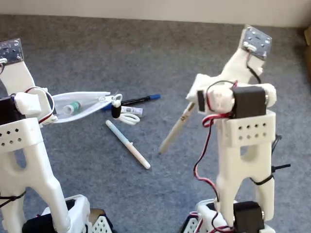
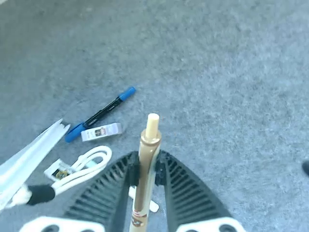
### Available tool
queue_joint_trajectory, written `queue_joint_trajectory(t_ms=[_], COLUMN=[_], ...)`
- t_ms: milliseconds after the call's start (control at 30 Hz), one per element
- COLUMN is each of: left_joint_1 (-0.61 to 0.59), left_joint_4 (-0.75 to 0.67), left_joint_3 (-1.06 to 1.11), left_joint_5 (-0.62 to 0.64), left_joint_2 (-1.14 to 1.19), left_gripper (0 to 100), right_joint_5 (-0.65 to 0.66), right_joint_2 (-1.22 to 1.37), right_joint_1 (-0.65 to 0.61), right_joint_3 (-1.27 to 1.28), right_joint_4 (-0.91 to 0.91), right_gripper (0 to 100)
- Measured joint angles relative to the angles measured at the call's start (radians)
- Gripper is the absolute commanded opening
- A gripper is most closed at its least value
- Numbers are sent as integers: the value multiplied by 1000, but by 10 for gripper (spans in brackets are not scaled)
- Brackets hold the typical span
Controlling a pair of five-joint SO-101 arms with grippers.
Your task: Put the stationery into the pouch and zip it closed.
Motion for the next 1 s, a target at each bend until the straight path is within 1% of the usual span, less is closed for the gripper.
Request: queue_joint_trajectory(t_ms=[267, 733, 900, 1000], left_joint_1=[0, 0, 0, 0], left_joint_4=[0, 0, 0, 0], left_joint_3=[0, 0, 0, 0], left_joint_5=[0, 0, 0, 0], left_joint_2=[0, 0, 0, 0], left_gripper=[6, 6, 6, 6], right_joint_5=[0, 2, 112, 135], right_joint_2=[-9, -9, -9, -9], right_joint_1=[-164, -344, -404, -414], right_joint_3=[0, 0, 0, 0], right_joint_4=[0, -6, -6, -6], right_gripper=[5, 5, 5, 5])
